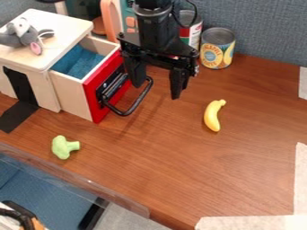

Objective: Close the drawer

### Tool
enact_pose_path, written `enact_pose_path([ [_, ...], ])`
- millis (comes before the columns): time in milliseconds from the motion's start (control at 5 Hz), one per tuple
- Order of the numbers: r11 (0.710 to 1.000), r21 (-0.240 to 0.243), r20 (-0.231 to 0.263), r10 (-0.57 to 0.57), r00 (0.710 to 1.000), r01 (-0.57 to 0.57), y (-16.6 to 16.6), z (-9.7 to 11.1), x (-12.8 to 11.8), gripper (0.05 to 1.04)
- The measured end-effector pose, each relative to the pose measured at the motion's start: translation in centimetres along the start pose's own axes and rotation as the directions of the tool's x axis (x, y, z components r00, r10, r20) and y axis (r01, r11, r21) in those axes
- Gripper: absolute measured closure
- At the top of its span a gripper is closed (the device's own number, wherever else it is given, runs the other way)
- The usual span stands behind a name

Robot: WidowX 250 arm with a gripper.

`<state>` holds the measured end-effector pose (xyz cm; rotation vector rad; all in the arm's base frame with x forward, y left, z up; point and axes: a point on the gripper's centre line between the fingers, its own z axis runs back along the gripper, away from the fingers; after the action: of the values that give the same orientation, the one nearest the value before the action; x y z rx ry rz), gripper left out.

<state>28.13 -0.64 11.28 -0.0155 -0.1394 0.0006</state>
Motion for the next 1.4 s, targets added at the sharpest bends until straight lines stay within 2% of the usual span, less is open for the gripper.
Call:
enact_pose_path([
  [200, 1.000, 0.006, -0.028, 0.005, 1.000, -0.005, 0.1, -0.8, -0.2, 0.083],
  [400, 0.996, 0.089, -0.040, 0.031, 0.999, -0.027, 1.3, -3.3, 1.5, 0.083],
  [800, 0.977, 0.208, 0.009, 0.039, 0.999, -0.040, 3.5, -6.8, 5.1, 0.083],
  [1000, 0.958, 0.283, -0.001, 0.046, 0.999, -0.044, 4.7, -8.4, 5.8, 0.083],
  [1200, 0.941, 0.337, -0.027, 0.042, 0.999, -0.030, 5.6, -9.3, 5.5, 0.083],
  [1400, 0.918, 0.396, -0.058, 0.010, 0.998, 0.014, 5.8, -9.6, 4.8, 0.126],
])
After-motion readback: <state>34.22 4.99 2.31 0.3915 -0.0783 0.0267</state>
